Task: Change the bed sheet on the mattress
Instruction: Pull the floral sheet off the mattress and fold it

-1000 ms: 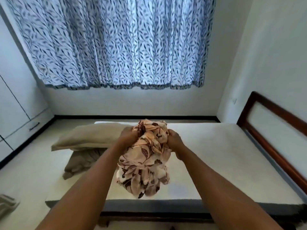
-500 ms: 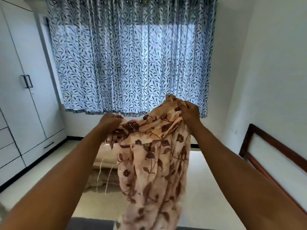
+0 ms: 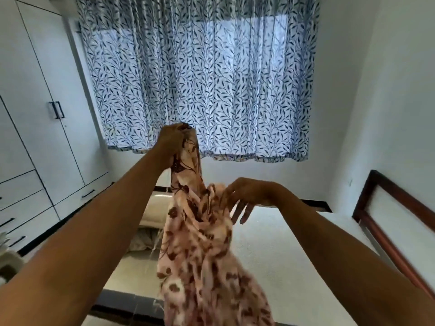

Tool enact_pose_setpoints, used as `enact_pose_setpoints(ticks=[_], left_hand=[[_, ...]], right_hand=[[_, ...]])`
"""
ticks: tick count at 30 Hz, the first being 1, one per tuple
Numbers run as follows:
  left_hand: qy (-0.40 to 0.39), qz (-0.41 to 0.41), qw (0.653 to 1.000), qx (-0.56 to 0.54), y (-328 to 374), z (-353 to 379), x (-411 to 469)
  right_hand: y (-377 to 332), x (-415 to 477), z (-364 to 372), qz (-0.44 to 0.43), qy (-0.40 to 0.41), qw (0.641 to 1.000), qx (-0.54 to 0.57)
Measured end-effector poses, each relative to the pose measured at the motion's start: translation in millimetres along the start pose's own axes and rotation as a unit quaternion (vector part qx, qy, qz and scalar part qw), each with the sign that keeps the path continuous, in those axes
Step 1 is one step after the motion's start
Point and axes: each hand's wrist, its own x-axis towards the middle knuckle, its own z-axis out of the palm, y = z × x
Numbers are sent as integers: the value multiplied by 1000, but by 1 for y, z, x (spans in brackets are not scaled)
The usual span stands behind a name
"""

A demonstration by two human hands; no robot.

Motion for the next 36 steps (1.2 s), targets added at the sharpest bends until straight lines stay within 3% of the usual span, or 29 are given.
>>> enact_pose_setpoints(ticks=[2,4,6,10,13,16,17,20,24,28,30,32,36], left_hand=[[-80,-5,995,51,-6,17,-5],[-202,-11,972,122,-11,26,-9],[-311,-25,936,164,-11,31,-14],[-414,-60,893,166,1,34,-20],[-442,-24,886,141,15,24,-20],[-443,27,888,116,25,6,-17],[-436,38,892,116,27,-2,-14],[-383,58,916,101,22,-27,-3],[-318,18,947,43,13,-61,12],[-351,-59,924,142,11,-93,17],[-298,-69,930,205,6,-102,23],[-273,-29,939,206,3,-103,30],[-172,30,980,98,2,-91,28]], right_hand=[[4,4,-13,-57,121,990,34],[0,8,-29,-127,259,948,134],[-6,12,-40,-176,299,922,173],[-6,21,-43,-189,157,956,157],[3,33,-36,-155,25,947,279],[6,55,-15,-111,-26,952,284],[0,61,-8,-106,-6,963,247],[-31,72,0,-103,162,971,144],[-67,76,-2,-183,362,903,143],[-88,69,-3,-245,414,870,110],[-96,65,-4,-227,403,885,57],[-99,59,-4,-194,349,917,9],[-97,47,3,-132,240,957,-99]])
